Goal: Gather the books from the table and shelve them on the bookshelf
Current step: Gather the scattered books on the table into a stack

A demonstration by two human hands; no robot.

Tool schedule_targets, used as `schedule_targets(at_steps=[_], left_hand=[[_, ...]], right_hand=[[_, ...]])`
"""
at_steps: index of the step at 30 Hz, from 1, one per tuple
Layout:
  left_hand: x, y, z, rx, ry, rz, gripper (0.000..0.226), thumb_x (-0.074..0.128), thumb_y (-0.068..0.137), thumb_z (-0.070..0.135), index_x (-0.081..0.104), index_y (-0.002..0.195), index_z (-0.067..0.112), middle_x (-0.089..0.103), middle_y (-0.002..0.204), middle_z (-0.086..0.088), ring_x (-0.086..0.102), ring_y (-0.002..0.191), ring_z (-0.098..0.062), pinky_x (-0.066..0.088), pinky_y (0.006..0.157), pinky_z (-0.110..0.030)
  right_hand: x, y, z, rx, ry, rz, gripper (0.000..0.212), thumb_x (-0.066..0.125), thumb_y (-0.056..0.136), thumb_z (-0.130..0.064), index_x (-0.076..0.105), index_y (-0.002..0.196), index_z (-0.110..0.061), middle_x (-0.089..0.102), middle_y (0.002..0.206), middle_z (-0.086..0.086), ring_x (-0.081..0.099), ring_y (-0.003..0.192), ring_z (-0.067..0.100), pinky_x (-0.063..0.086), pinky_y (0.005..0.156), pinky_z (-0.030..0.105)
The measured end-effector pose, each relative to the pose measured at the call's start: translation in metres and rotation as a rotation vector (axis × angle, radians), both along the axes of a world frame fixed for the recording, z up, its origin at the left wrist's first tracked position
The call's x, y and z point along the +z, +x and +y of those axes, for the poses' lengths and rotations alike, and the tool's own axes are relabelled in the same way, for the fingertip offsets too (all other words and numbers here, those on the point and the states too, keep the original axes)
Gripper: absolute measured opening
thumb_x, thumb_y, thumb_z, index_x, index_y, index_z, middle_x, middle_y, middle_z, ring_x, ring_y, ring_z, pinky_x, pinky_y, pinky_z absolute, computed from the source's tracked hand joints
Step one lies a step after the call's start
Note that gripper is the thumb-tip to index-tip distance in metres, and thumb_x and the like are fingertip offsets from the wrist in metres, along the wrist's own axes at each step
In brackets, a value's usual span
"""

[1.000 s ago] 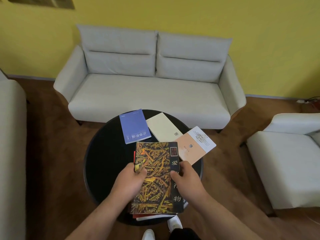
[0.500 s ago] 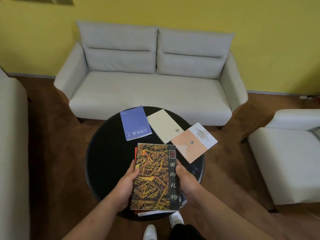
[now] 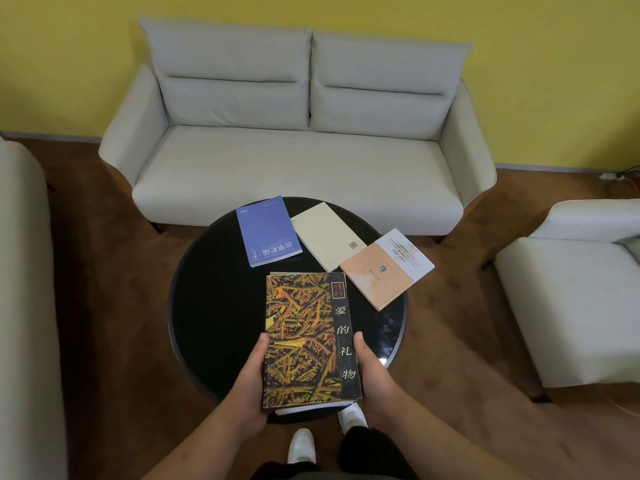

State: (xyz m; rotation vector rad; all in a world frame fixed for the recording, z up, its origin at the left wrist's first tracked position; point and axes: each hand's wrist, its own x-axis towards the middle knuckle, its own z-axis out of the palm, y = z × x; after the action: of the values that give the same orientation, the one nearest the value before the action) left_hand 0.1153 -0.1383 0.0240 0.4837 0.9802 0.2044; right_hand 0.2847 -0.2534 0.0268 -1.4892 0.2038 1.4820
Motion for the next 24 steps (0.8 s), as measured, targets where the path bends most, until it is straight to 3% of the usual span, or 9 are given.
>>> schedule_targets(at_steps=[4, 7, 11, 14, 16, 18, 20, 22, 24], left_hand=[[0.002, 0.006, -0.004, 0.029, -0.004, -0.013, 0.058, 0.055, 0.078, 0.067, 0.07, 0.117, 0.026, 0.073, 0.12, -0.015, 0.071, 0.106, -0.036, 0.061, 0.074, -0.044], [0.001, 0.005, -0.003, 0.01, 0.006, -0.01, 0.054, 0.054, 0.081, 0.067, 0.074, 0.112, 0.028, 0.073, 0.119, -0.015, 0.071, 0.106, -0.035, 0.062, 0.072, -0.044], [0.007, 0.002, 0.007, -0.102, 0.073, 0.095, 0.049, 0.051, 0.089, 0.061, 0.069, 0.118, 0.025, 0.075, 0.115, -0.013, 0.073, 0.102, -0.033, 0.061, 0.073, -0.043], [0.007, 0.006, 0.027, -0.138, 0.339, 0.251, 0.049, 0.054, 0.098, 0.041, 0.045, 0.144, 0.024, 0.069, 0.124, -0.012, 0.071, 0.105, -0.033, 0.054, 0.091, -0.052], [0.01, 0.01, 0.039, -0.166, 0.47, 0.278, 0.06, 0.06, 0.096, 0.035, 0.036, 0.151, 0.03, 0.062, 0.133, -0.007, 0.068, 0.109, -0.029, 0.051, 0.098, -0.054], [0.012, 0.015, 0.046, -0.21, 0.492, 0.251, 0.057, 0.063, 0.094, 0.034, 0.041, 0.147, 0.032, 0.068, 0.125, -0.005, 0.071, 0.104, -0.026, 0.054, 0.093, -0.05], [0.008, 0.016, 0.051, -0.234, 0.478, 0.26, 0.06, 0.066, 0.09, 0.034, 0.041, 0.145, 0.03, 0.067, 0.124, -0.006, 0.072, 0.103, -0.027, 0.055, 0.09, -0.05], [0.002, 0.014, 0.055, -0.234, 0.439, 0.274, 0.067, 0.07, 0.081, 0.038, 0.042, 0.141, 0.03, 0.063, 0.128, -0.008, 0.069, 0.106, -0.031, 0.053, 0.093, -0.054], [-0.004, 0.016, 0.065, -0.182, 0.405, 0.279, 0.051, 0.062, 0.085, 0.042, 0.051, 0.132, 0.026, 0.064, 0.126, -0.011, 0.067, 0.108, -0.033, 0.049, 0.096, -0.056]], right_hand=[[-0.003, 0.001, -0.001, -0.068, 0.101, 0.067, 0.066, 0.03, 0.099, -0.068, 0.063, 0.135, -0.024, 0.073, 0.129, 0.01, 0.072, 0.115, 0.028, 0.06, 0.084, 0.041], [-0.004, -0.001, -0.002, -0.039, 0.077, 0.06, 0.059, 0.039, 0.097, -0.066, 0.067, 0.129, -0.024, 0.078, 0.118, 0.007, 0.077, 0.103, 0.023, 0.061, 0.072, 0.034], [-0.004, 0.007, -0.004, 0.052, 0.022, -0.029, 0.05, 0.051, 0.097, -0.061, 0.068, 0.124, -0.022, 0.081, 0.107, 0.003, 0.079, 0.093, 0.018, 0.056, 0.075, 0.034], [0.0, 0.021, -0.002, 0.099, 0.073, -0.15, 0.053, 0.06, 0.097, -0.05, 0.055, 0.139, -0.017, 0.074, 0.123, 0.007, 0.073, 0.109, 0.026, 0.055, 0.099, 0.047], [0.005, 0.032, 0.001, 0.133, 0.109, -0.246, 0.053, 0.061, 0.1, -0.035, 0.042, 0.149, -0.025, 0.064, 0.134, 0.003, 0.07, 0.112, 0.02, 0.056, 0.1, 0.043], [0.011, 0.041, 0.006, 0.227, 0.175, -0.296, 0.037, 0.057, 0.103, -0.025, 0.048, 0.139, -0.03, 0.067, 0.128, -0.005, 0.073, 0.103, 0.011, 0.06, 0.08, 0.024], [0.014, 0.046, 0.009, 0.299, 0.209, -0.309, 0.027, 0.059, 0.101, -0.028, 0.057, 0.127, -0.031, 0.073, 0.117, -0.009, 0.074, 0.102, 0.008, 0.059, 0.073, 0.019], [0.012, 0.05, 0.01, 0.31, 0.215, -0.308, 0.04, 0.06, 0.09, -0.038, 0.059, 0.128, -0.027, 0.072, 0.122, -0.003, 0.072, 0.11, 0.015, 0.059, 0.083, 0.026], [-0.001, 0.059, 0.013, 0.26, 0.16, -0.314, 0.039, 0.054, 0.097, -0.044, 0.065, 0.124, -0.019, 0.073, 0.121, 0.006, 0.07, 0.111, 0.025, 0.056, 0.095, 0.039]])
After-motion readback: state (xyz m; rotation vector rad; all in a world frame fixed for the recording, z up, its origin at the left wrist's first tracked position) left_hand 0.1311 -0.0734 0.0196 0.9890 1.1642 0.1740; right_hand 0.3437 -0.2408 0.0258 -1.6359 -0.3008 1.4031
